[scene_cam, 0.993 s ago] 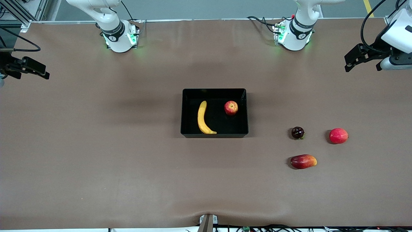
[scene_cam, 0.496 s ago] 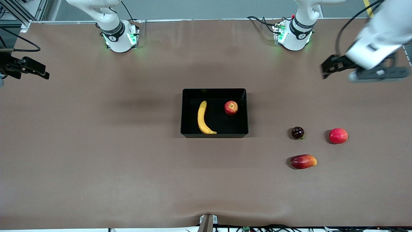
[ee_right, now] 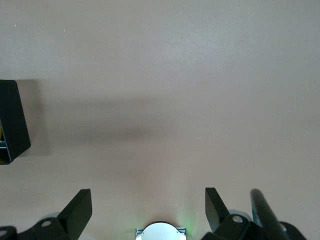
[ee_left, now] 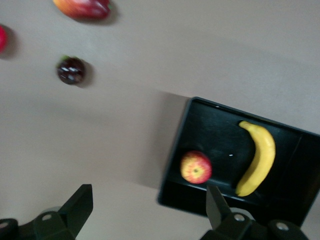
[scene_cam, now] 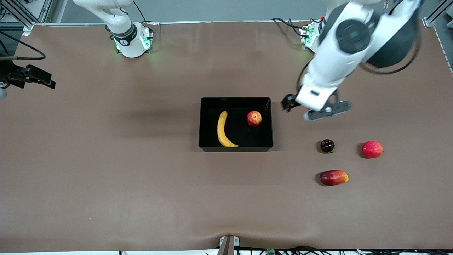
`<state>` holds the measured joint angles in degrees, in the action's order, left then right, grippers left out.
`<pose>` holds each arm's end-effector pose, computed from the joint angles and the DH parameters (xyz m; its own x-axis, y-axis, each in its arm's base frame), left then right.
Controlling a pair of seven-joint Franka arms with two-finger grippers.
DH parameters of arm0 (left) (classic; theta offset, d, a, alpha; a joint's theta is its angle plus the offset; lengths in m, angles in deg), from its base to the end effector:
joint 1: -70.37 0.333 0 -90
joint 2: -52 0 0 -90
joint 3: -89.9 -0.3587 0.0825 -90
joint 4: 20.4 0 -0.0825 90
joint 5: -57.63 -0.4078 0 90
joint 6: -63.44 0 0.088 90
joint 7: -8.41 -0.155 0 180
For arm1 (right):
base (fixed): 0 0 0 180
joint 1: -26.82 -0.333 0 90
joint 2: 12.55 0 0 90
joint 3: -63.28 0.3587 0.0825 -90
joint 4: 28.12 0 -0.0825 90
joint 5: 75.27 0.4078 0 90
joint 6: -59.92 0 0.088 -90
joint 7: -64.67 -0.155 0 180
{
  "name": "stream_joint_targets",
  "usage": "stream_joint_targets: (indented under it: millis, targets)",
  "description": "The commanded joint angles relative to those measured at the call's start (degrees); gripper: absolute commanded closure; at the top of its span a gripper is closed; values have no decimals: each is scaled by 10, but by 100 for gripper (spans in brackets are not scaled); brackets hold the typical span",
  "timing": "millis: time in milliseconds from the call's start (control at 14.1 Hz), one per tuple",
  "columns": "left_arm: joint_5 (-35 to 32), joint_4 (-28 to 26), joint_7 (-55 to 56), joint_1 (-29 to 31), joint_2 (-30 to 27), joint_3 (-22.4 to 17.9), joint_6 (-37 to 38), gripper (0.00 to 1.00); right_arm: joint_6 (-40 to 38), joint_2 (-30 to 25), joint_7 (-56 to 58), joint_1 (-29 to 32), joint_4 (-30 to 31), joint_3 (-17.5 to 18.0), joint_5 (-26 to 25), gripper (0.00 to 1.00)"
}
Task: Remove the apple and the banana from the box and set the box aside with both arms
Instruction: 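Reach the left gripper into the black tray toward the red apple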
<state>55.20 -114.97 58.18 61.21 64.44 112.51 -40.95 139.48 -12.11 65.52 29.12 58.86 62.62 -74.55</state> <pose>0.5649 -0.3231 0.4760 0.9511 0.3047 -0.0507 0.3053 -0.9522 0.0053 0.5543 -0.0265 0.6263 0.9900 -0.0341 -0.1365 -0.0364 -0.9992 -0.0145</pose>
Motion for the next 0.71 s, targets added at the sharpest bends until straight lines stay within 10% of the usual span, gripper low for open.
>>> stream_joint_targets:
  millis: [0, 638]
  targets:
    - [-49, 6, 87, -41, 54, 1, -31, 0, -2, -3, 6, 14, 2, 8, -5, 0]
    - [-179, 5, 313, -148, 231, 1, -116, 0, -3, 3, 7, 10, -1, 8, -8, 0]
